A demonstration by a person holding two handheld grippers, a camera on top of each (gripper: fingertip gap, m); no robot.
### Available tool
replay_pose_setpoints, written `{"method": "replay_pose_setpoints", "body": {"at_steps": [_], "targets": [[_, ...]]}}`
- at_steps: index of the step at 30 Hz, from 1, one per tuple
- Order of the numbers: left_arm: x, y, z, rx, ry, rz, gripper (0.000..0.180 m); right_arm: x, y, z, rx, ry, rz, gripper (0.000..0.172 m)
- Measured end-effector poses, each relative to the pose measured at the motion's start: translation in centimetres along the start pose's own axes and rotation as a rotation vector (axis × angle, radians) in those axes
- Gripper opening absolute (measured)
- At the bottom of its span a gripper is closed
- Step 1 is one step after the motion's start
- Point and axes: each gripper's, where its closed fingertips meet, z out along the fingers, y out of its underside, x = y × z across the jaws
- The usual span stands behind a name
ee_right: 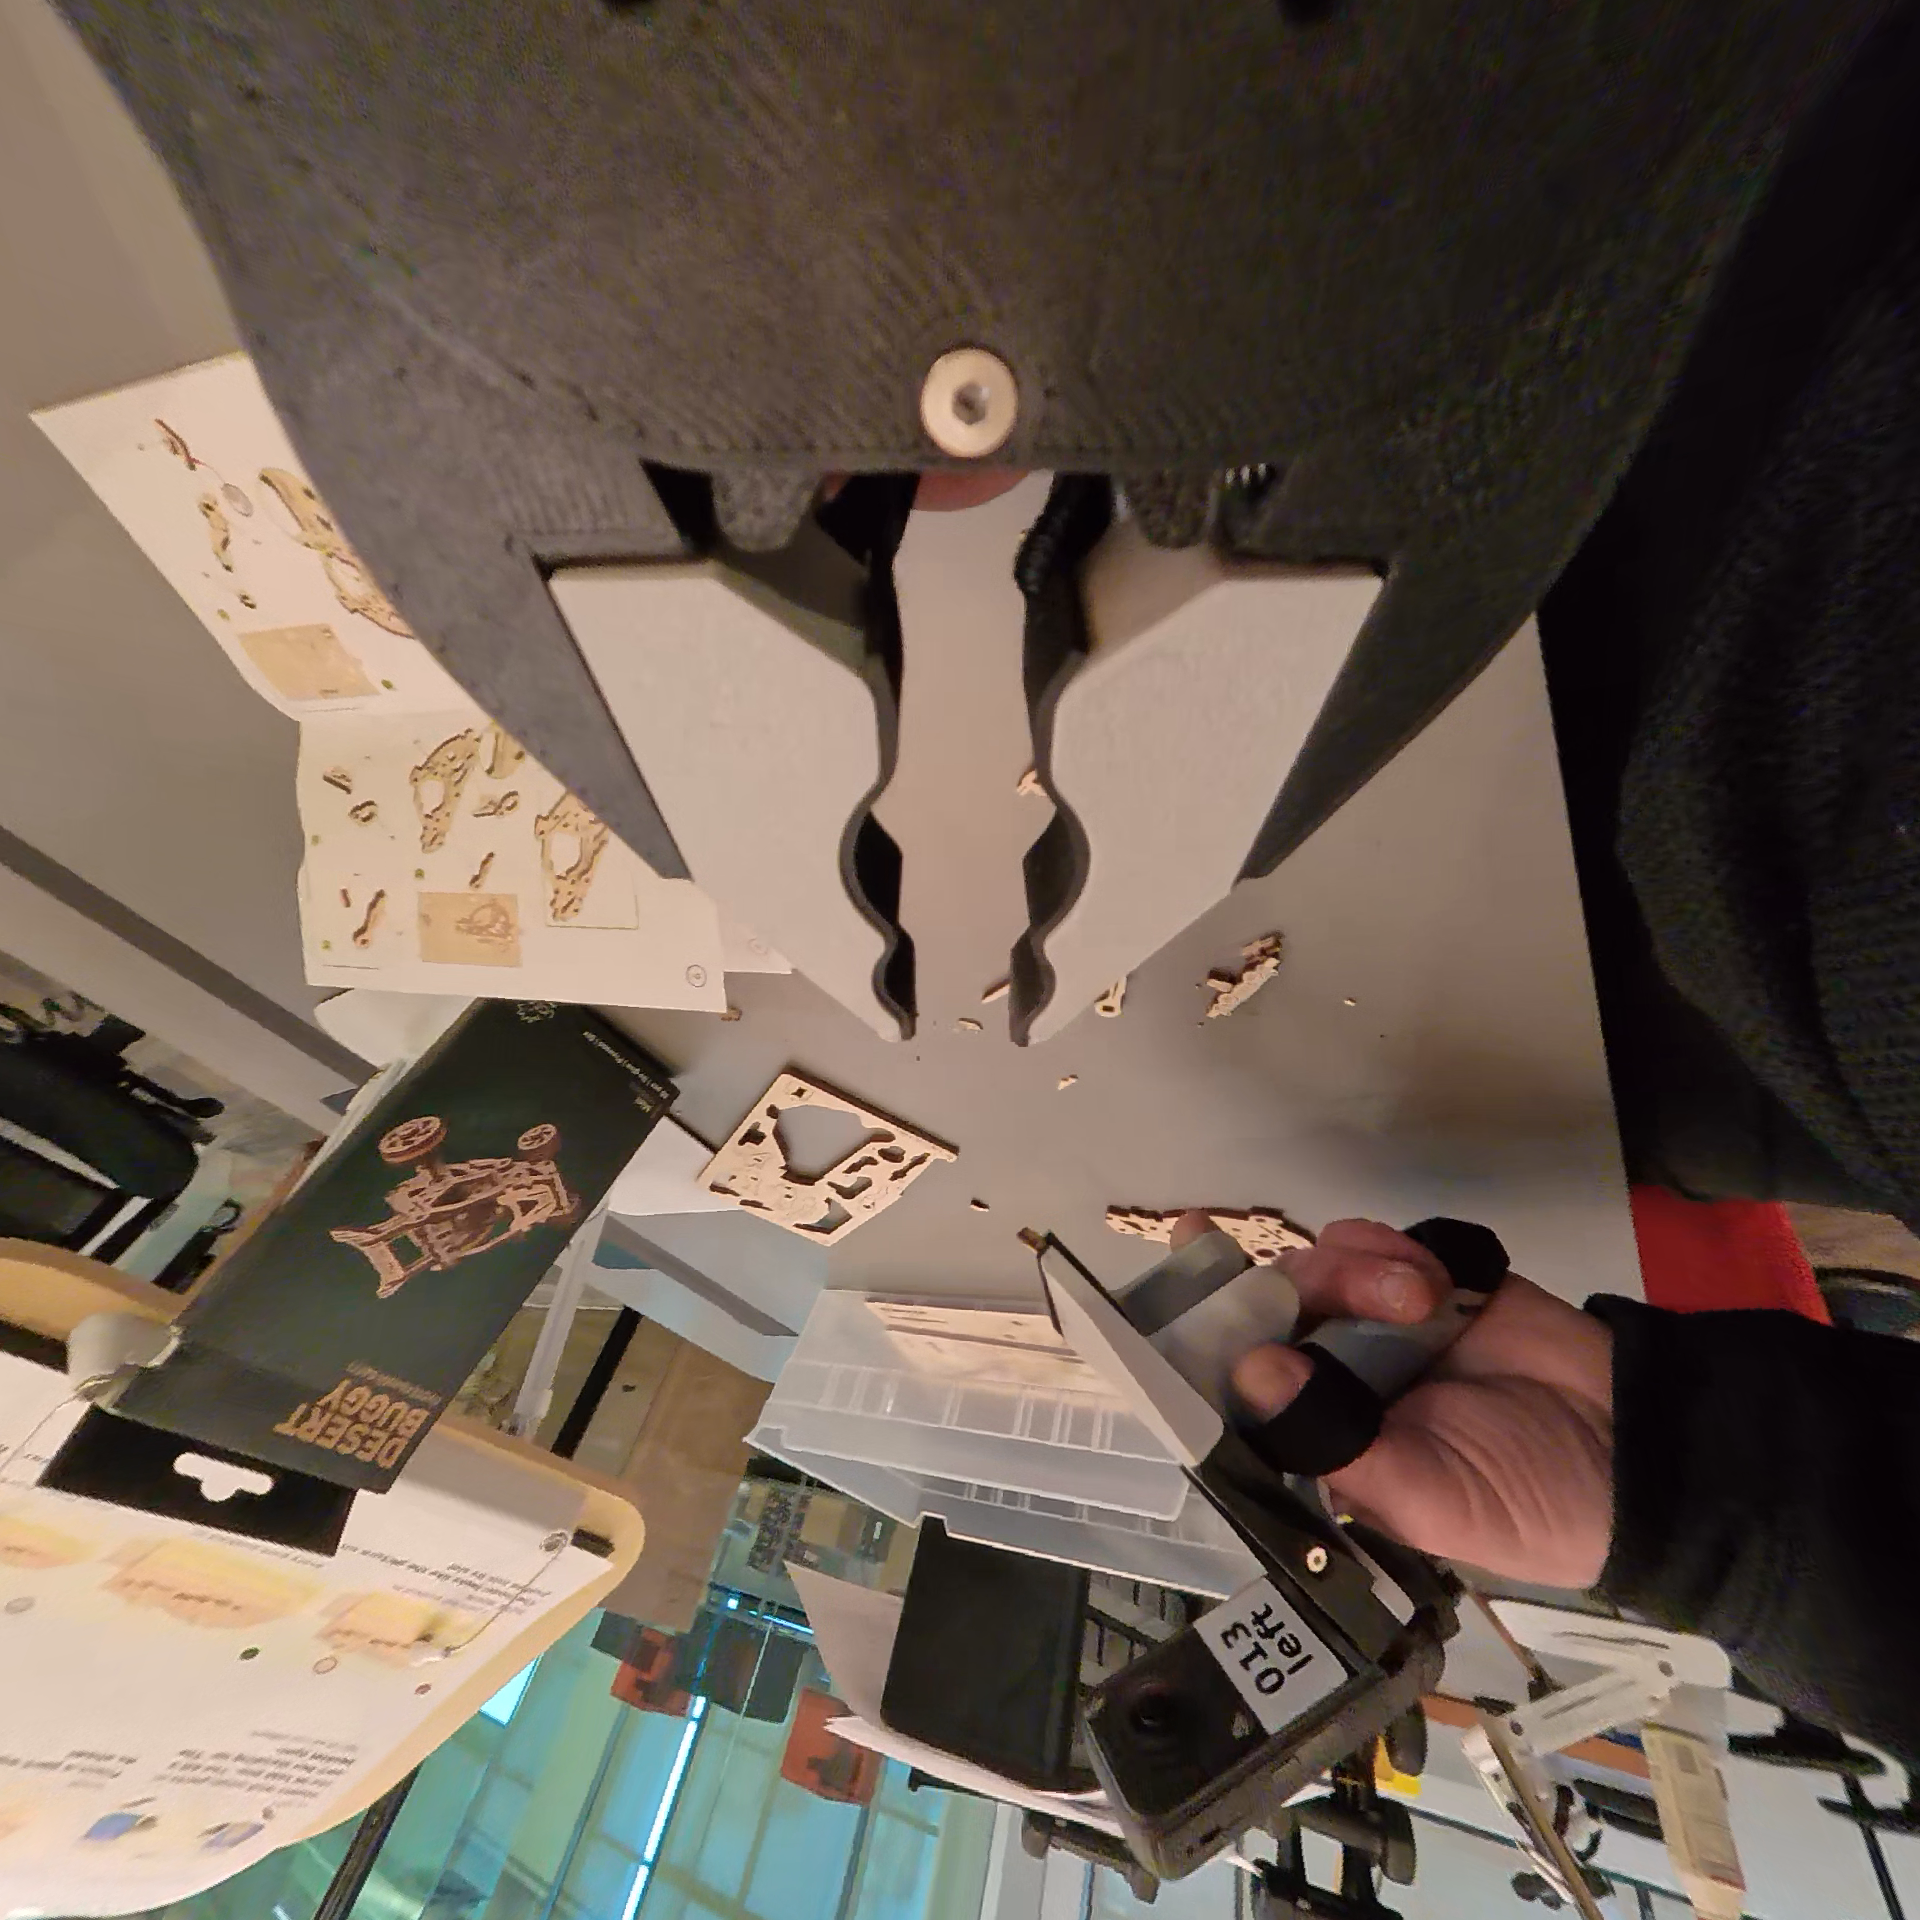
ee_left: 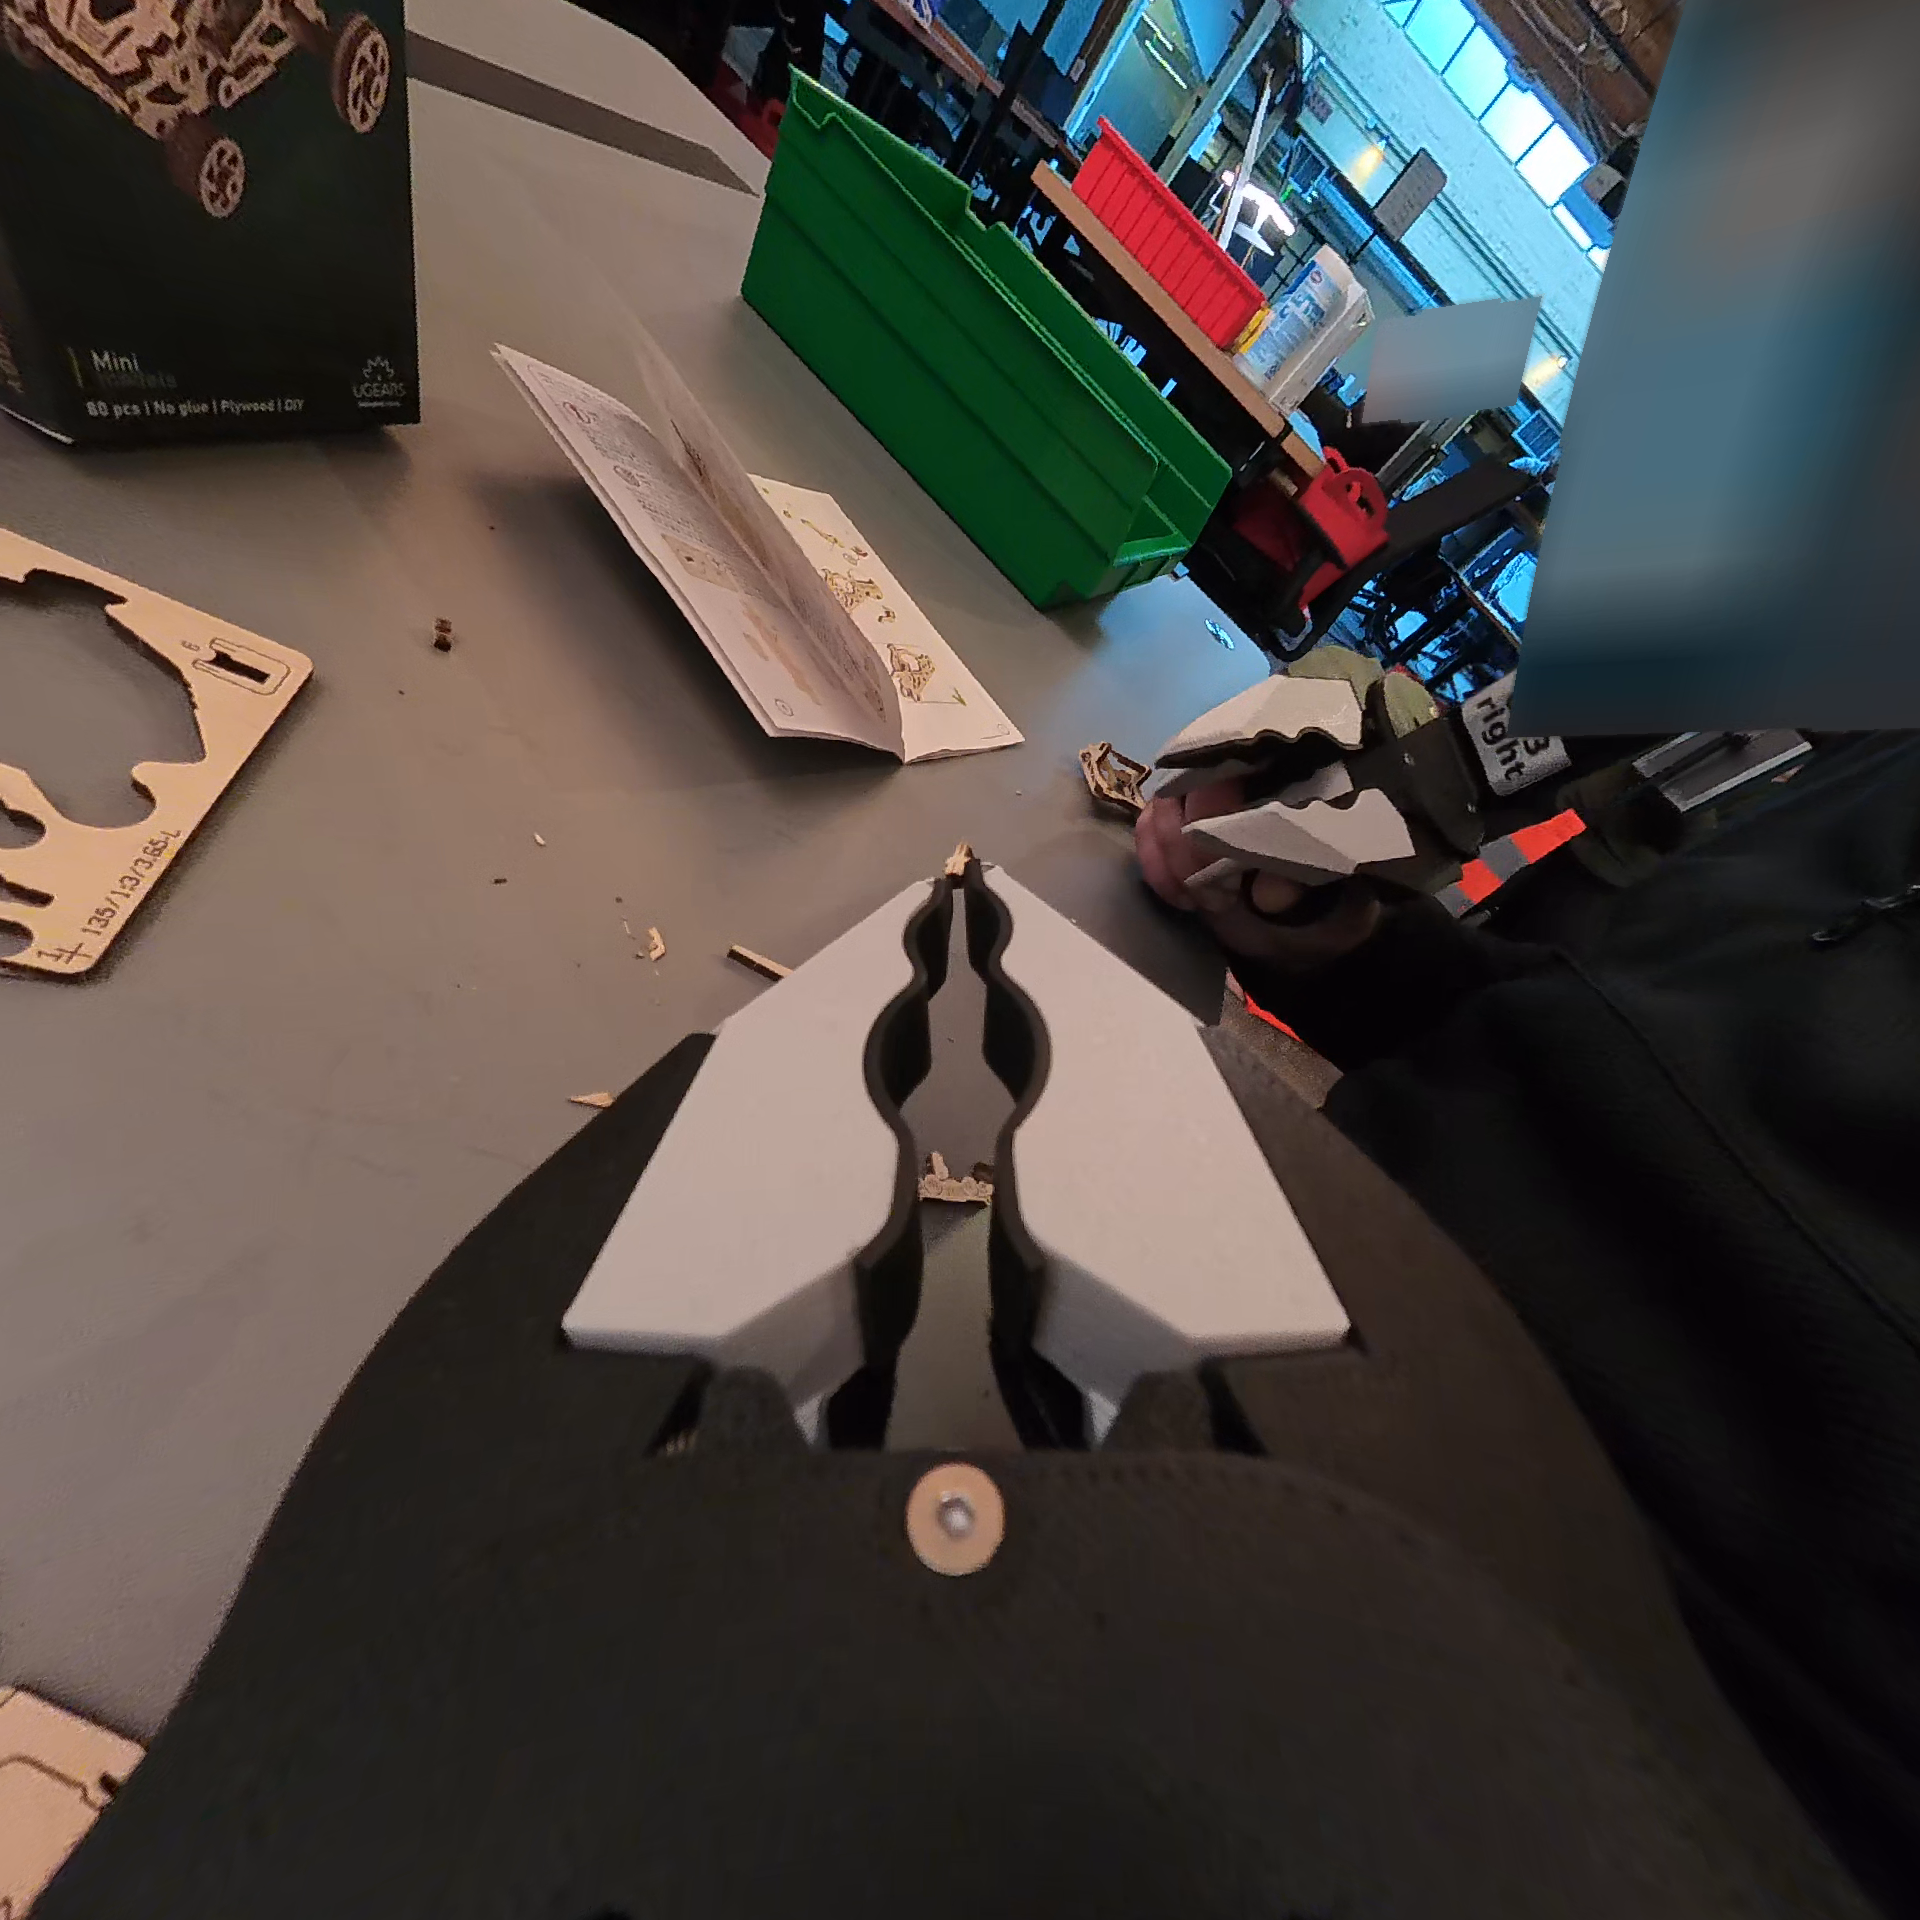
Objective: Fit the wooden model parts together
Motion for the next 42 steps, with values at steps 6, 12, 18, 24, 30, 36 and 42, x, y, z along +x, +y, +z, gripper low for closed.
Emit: {"method": "replay_pose_setpoints", "body": {"at_steps": [6, 12, 18, 24, 30, 36, 42], "targets": [[-0.2, 0.0, -0.1, -0.015, -0.020, 0.011, 0.000, 0.1, -0.1, 0.0, 0.009, 0.031, -0.034, 0.015], [-0.4, 0.1, -0.6, -0.024, -0.047, 0.022, 0.000, 0.4, -0.2, -0.1, 0.019, 0.053, -0.041, 0.016], [-0.6, 0.2, -0.9, -0.027, -0.062, 0.020, 0.000, 0.5, -0.1, -0.1, 0.014, 0.063, -0.051, 0.016], [-0.6, 0.2, -0.9, -0.052, -0.090, 0.063, 0.000, 0.7, -0.2, -0.2, 0.020, 0.074, -0.050, 0.016], [-1.0, 0.1, -1.6, -0.058, -0.145, 0.127, 0.000, 0.8, -0.2, -0.2, 0.021, 0.080, -0.053, 0.017], [-1.9, 0.6, -1.8, -0.166, -0.347, 0.305, 0.000, 0.8, -0.1, -0.2, 0.017, 0.083, -0.058, 0.017], [-1.5, 1.8, -1.2, -0.305, -0.490, 0.634, 0.000, 0.7, 0.1, 0.0, 0.006, 0.081, -0.069, 0.017]]}}
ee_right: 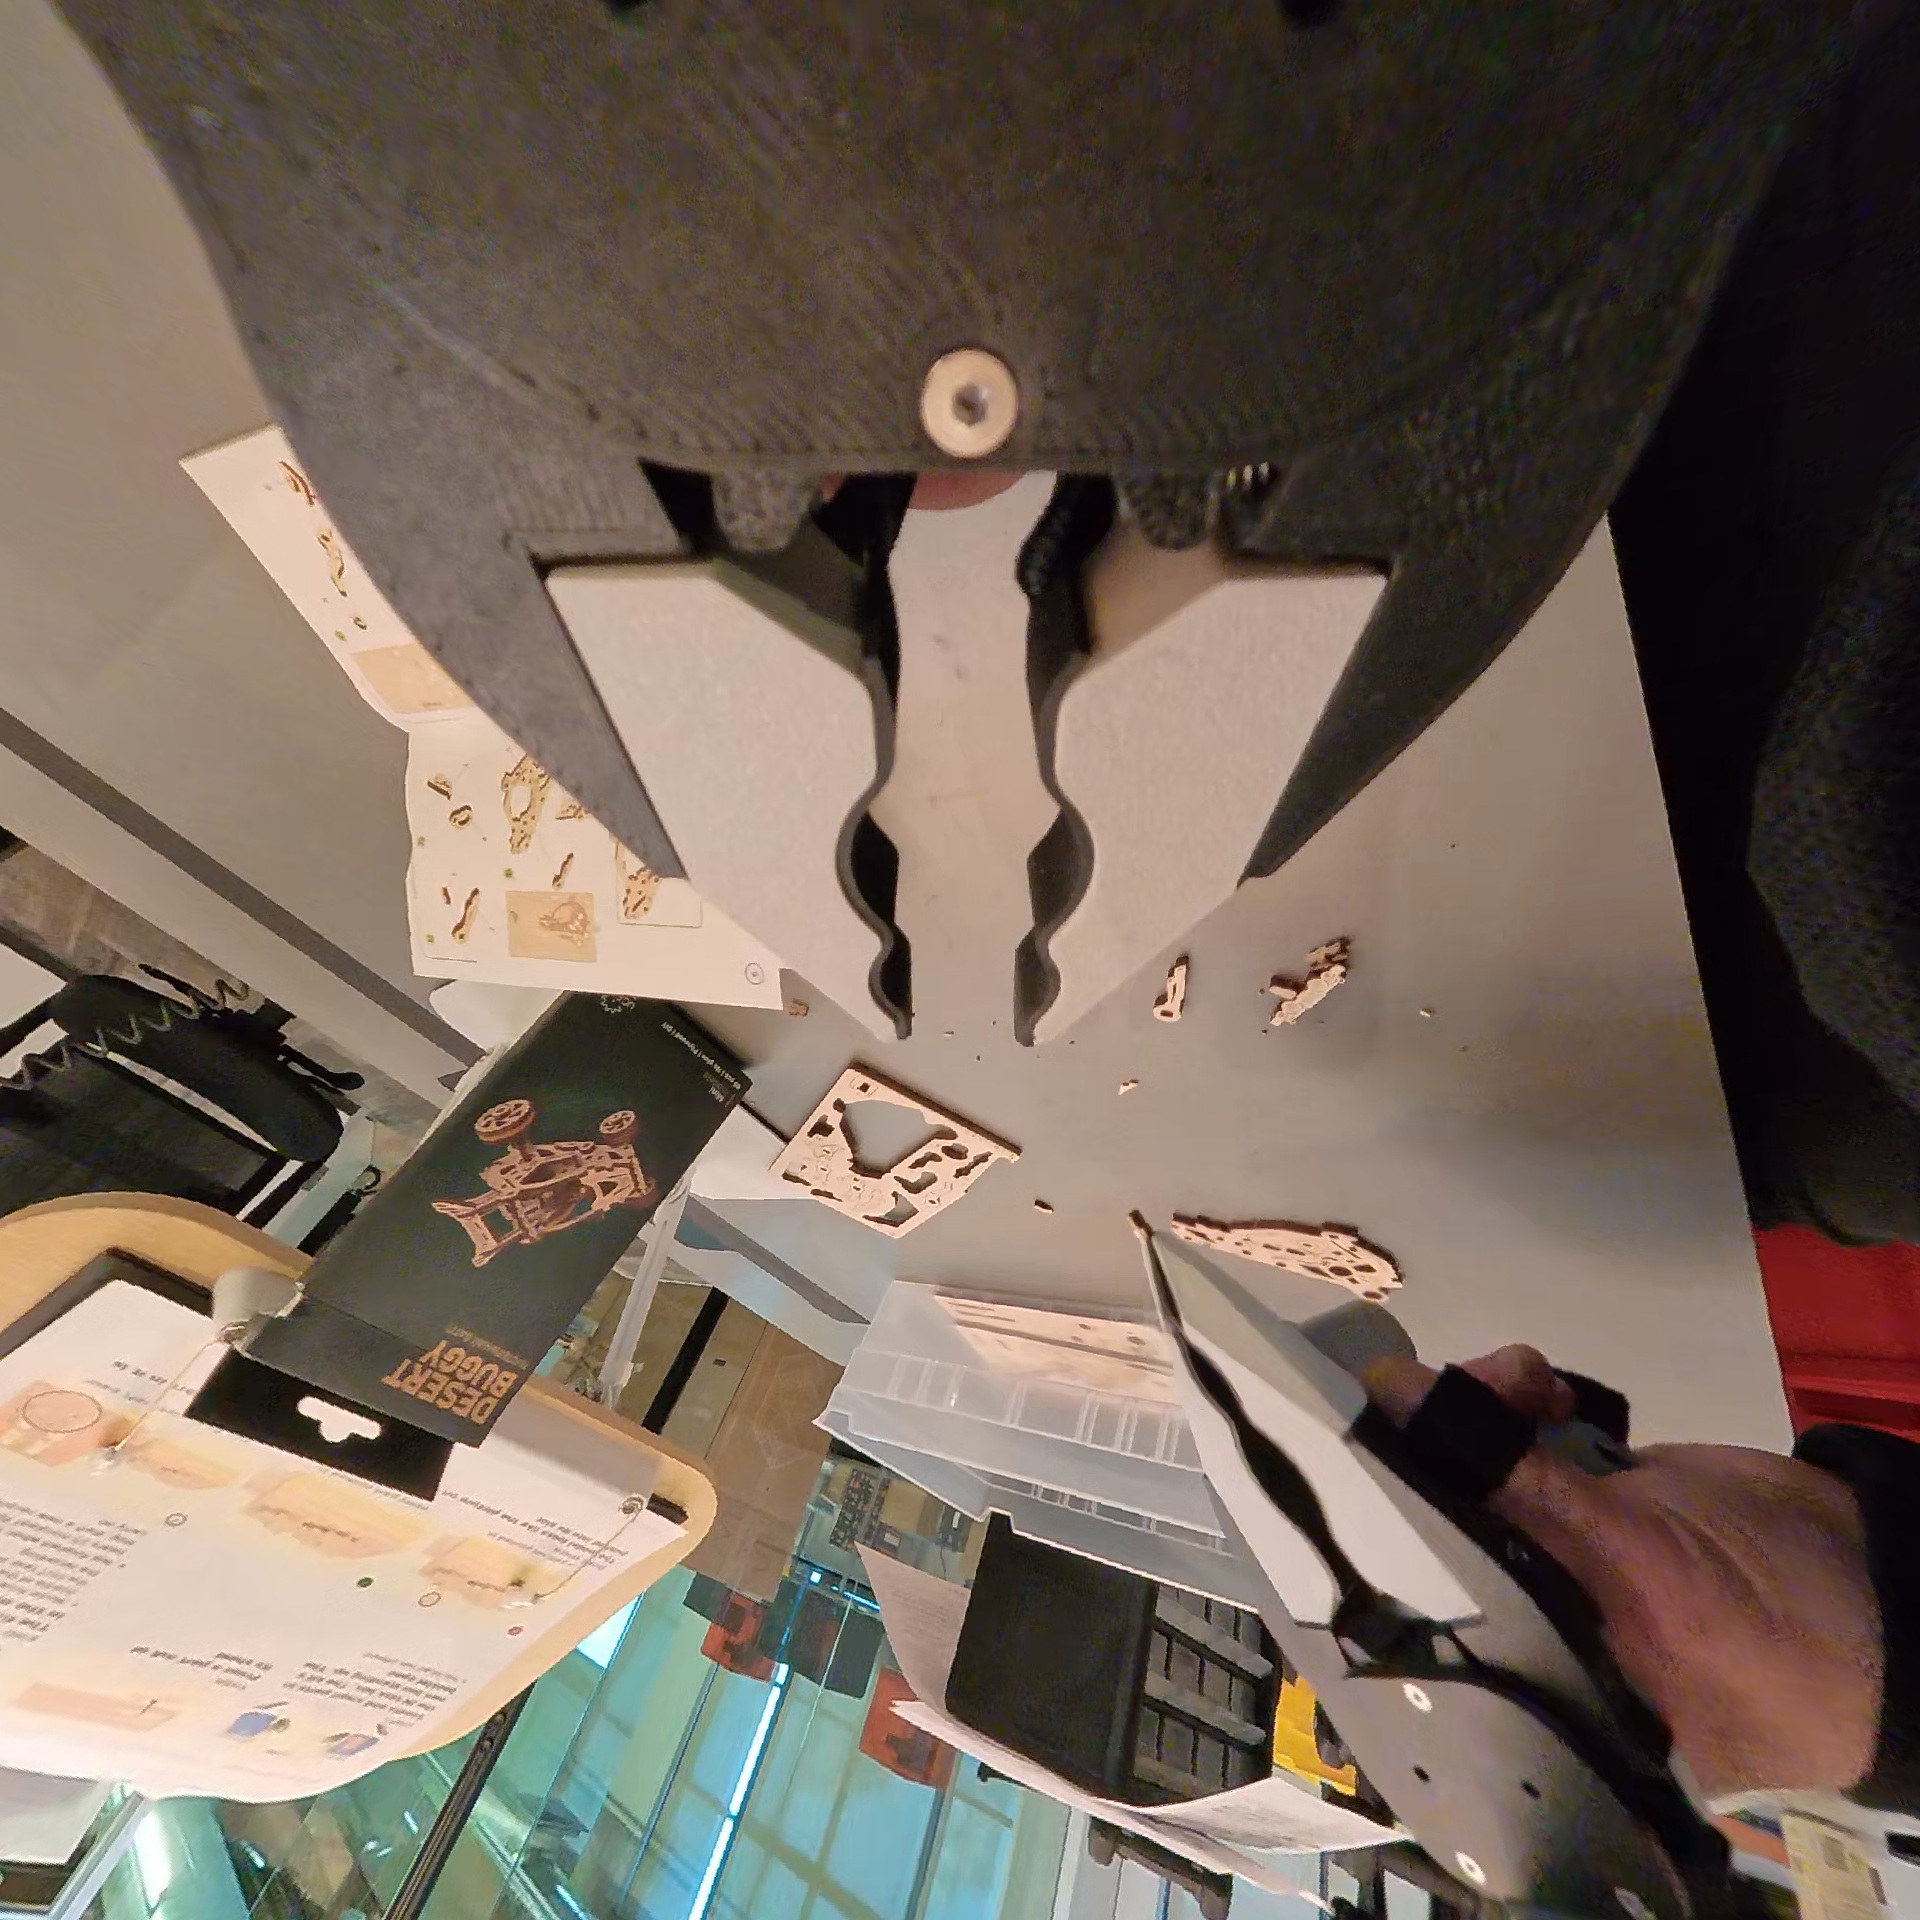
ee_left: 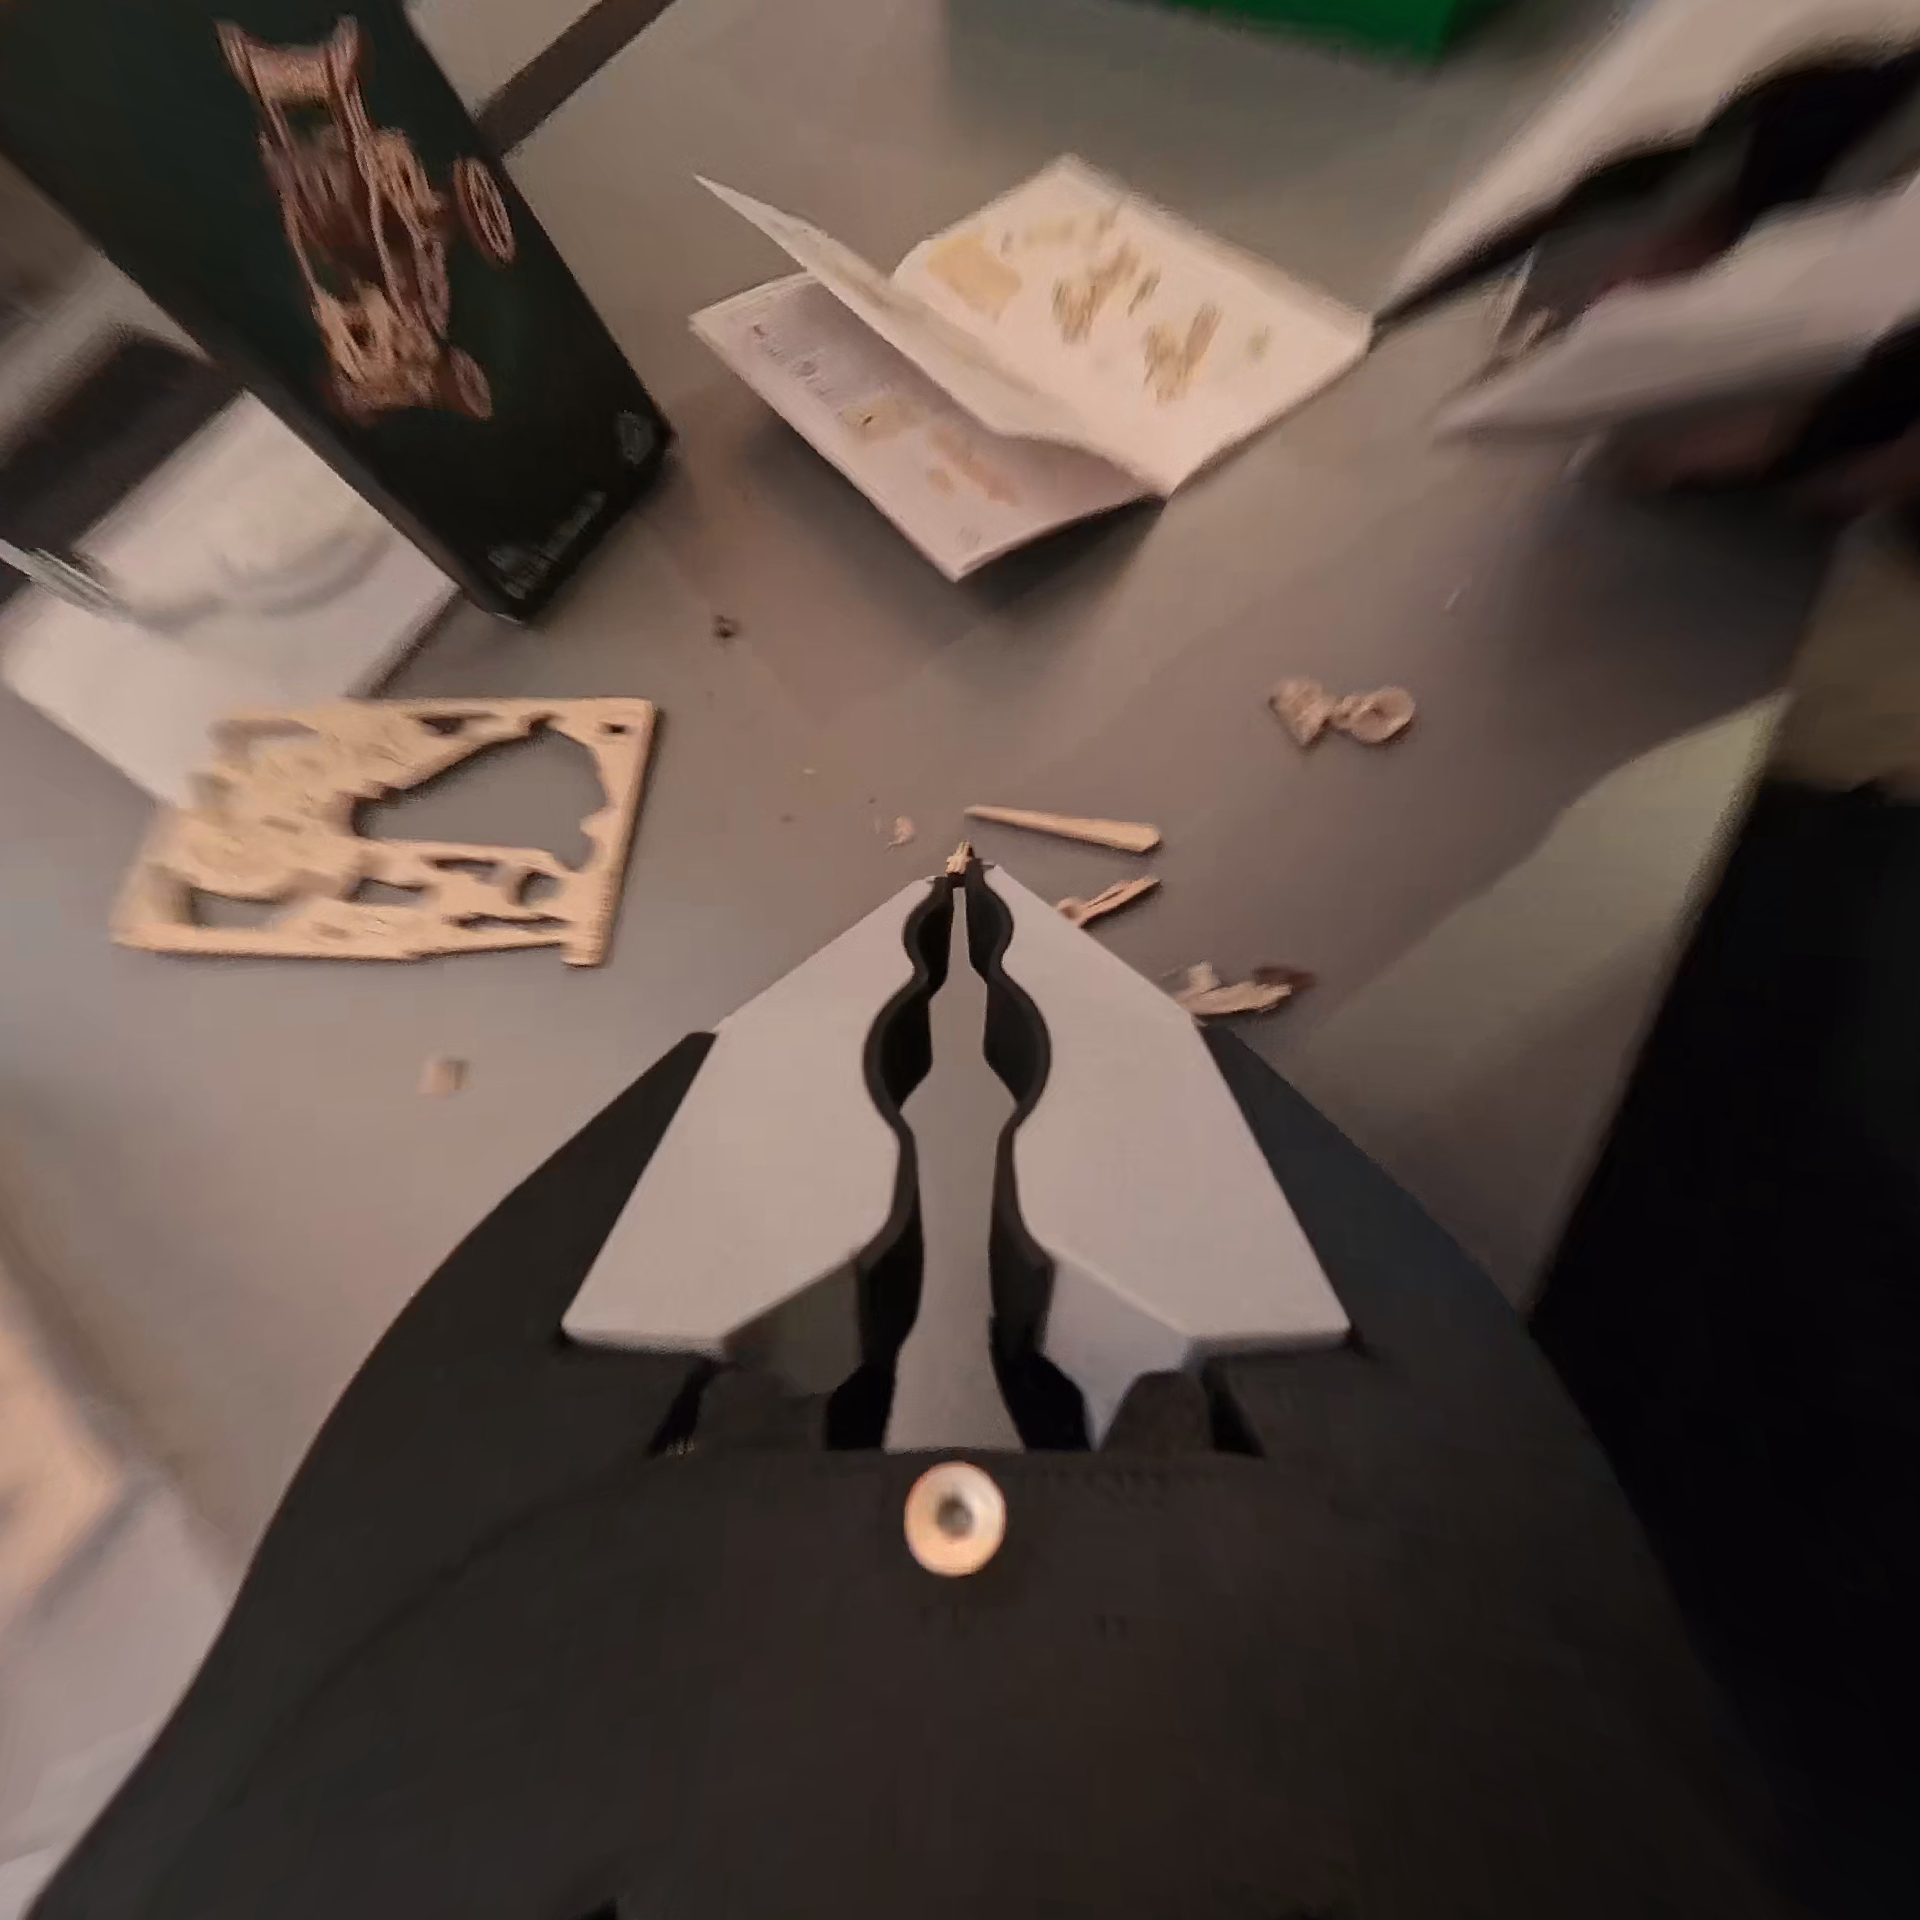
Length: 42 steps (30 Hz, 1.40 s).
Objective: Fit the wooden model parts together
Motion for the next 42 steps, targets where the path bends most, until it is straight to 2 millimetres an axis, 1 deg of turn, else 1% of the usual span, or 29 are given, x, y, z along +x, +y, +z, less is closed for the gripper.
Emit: {"method": "replay_pose_setpoints", "body": {"at_steps": [2, 6, 10, 14, 18, 21, 23, 26, 27, 31, 33, 34, 36, 38, 39, 42], "targets": [[0.3, 0.0, 0.3, -0.020, -0.051, 0.106, 0.000, 0.0, 0.0, 0.0, -0.003, 0.001, -0.003, 0.017], [0.8, -0.2, 0.6, -0.031, -0.099, 0.210, 0.000, -0.1, 0.1, 0.1, -0.009, 0.000, -0.009, 0.017], [0.9, -0.2, 0.6, -0.046, -0.125, 0.266, 0.000, -0.1, 0.1, 0.1, -0.010, 0.001, -0.013, 0.017], [1.1, 0.0, 0.7, -0.060, -0.123, 0.286, 0.000, -0.1, 0.1, 0.1, -0.009, 0.001, -0.013, 0.017], [1.3, 0.5, 1.0, -0.076, -0.096, 0.258, 0.000, -0.1, 0.1, 0.1, -0.007, 0.001, -0.012, 0.017], [2.0, 0.7, 1.3, -0.083, -0.062, 0.247, 0.000, -0.1, 0.1, 0.0, -0.005, 0.000, -0.012, 0.017], [2.5, 0.2, 1.4, -0.042, -0.022, 0.191, 0.000, -0.2, 0.1, 0.1, -0.007, -0.001, -0.014, 0.017], [2.6, -0.8, 1.2, 0.035, 0.017, 0.109, 0.000, -0.3, 0.2, 0.1, -0.013, -0.005, -0.019, 0.018], [2.5, -0.7, 1.2, 0.031, 0.017, 0.107, 0.000, -0.3, 0.2, 0.1, -0.015, -0.005, -0.021, 0.017], [2.2, 1.4, 2.2, -0.095, 0.018, 0.140, 0.000, -0.4, 0.3, 0.2, -0.019, -0.005, -0.026, 0.018], [2.7, 2.1, 2.7, -0.148, 0.060, 0.097, 0.000, -0.4, 0.3, 0.2, -0.020, -0.005, -0.026, 0.018], [2.5, 2.2, 3.0, -0.170, 0.055, 0.074, 0.000, -0.4, 0.3, 0.2, -0.020, -0.006, -0.027, 0.018], [2.7, 3.2, 3.4, -0.248, 0.090, 0.014, 0.000, -0.4, 0.3, 0.2, -0.021, -0.006, -0.028, 0.017], [2.3, 3.7, 3.6, -0.288, 0.079, -0.021, 0.000, -0.4, 0.3, 0.2, -0.021, -0.006, -0.029, 0.018], [2.5, 3.7, 3.5, -0.305, 0.098, -0.051, 0.000, -0.4, 0.3, 0.2, -0.020, -0.006, -0.029, 0.017], [2.7, 3.3, 3.5, -0.319, 0.127, -0.115, 0.000, -0.4, 0.3, 0.2, -0.019, -0.006, -0.028, 0.017]]}}
